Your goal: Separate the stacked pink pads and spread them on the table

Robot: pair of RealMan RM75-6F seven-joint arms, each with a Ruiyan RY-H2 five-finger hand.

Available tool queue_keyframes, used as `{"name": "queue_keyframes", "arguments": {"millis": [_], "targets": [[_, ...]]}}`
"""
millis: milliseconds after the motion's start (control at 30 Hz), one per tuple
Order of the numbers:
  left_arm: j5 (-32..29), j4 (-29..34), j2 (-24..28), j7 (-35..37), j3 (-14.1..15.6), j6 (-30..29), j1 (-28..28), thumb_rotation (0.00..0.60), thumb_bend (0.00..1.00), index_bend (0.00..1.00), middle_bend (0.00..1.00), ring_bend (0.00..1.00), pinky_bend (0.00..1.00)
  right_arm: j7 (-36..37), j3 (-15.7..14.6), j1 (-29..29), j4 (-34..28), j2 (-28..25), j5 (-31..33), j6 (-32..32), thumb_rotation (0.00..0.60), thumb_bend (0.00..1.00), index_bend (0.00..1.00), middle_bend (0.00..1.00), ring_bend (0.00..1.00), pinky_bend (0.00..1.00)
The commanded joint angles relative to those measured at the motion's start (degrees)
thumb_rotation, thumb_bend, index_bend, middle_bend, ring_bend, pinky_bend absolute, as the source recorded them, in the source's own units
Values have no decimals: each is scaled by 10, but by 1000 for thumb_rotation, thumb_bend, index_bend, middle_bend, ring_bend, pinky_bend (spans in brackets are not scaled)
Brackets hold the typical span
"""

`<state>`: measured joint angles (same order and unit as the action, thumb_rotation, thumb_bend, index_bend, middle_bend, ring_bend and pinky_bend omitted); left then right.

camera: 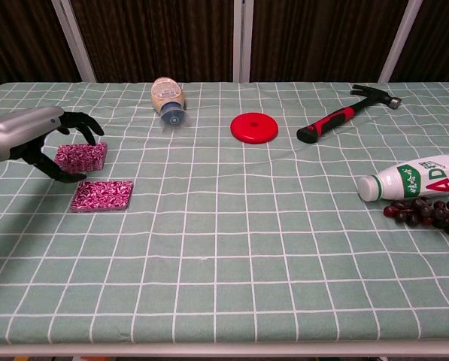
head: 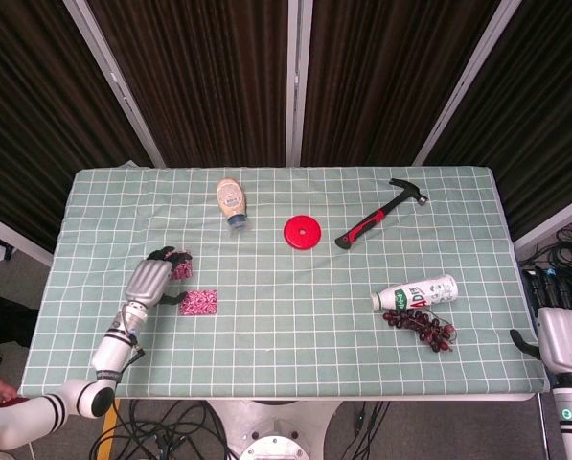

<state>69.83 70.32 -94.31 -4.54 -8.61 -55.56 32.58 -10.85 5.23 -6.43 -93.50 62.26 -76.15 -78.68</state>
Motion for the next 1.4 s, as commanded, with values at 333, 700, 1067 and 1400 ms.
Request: {"name": "queue_keyframes", "arguments": {"millis": [333,700,1067,1400], "targets": [[-67,112,13,-116,18,-6,-11,600,202,225,286,101,178,7,0,1,6,0,2,1,600,146,0,0,0,0],[-58,85,-23,-131,22,-41,-18,600,197,217,280,101,178,15,0,1,15,3,5,6,600,147,0,0,0,0],[-65,71,-36,-140,24,-40,-21,600,196,217,281,101,178,16,-1,1,15,2,5,5,600,147,0,0,0,0],[-62,59,-45,-138,23,-41,-23,600,198,219,297,101,178,16,-1,1,16,2,7,8,600,147,0,0,0,0]]}}
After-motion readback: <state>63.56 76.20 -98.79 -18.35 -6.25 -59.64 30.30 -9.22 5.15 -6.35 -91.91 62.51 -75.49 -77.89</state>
